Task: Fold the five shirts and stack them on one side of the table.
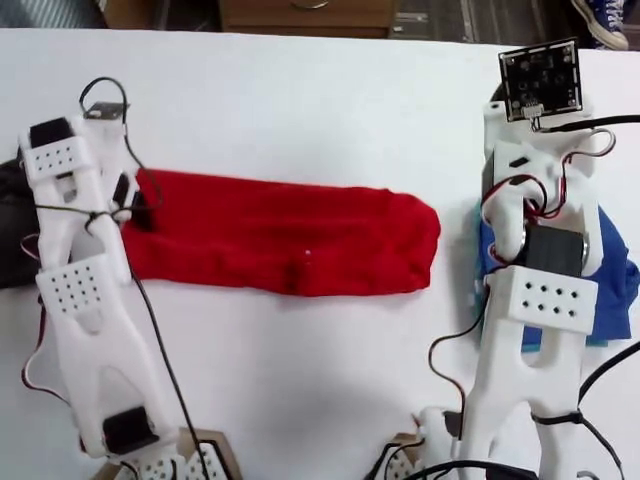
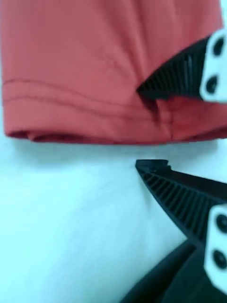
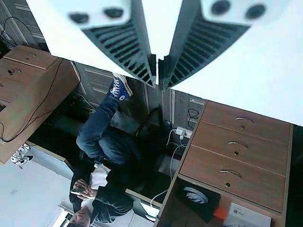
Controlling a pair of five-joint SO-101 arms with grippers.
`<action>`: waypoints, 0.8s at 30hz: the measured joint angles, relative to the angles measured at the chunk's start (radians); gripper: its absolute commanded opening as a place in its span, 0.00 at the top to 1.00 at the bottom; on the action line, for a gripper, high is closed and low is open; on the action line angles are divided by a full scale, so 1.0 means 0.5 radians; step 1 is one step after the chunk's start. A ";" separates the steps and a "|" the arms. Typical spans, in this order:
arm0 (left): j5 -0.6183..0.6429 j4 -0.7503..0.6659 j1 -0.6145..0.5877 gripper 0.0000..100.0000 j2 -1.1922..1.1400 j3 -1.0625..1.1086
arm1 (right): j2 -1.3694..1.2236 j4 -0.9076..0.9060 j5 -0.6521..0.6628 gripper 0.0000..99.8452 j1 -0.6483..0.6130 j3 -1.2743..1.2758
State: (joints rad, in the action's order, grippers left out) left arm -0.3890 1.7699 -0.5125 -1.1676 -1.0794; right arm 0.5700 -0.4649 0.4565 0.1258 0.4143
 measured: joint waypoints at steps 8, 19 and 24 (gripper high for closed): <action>-0.068 0.006 -0.098 0.98 0.012 0.028 | 0.000 0.000 0.000 0.98 0.000 0.000; 0.018 0.003 0.061 0.98 0.334 0.117 | 0.000 0.000 0.000 0.98 0.000 0.000; 0.110 0.003 0.402 0.98 0.783 0.454 | 0.000 0.009 0.000 0.98 0.000 0.000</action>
State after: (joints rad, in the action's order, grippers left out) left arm -0.3337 1.7714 -0.3115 -0.7764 -0.8523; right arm 0.5700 -0.4603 0.4565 0.1258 0.4143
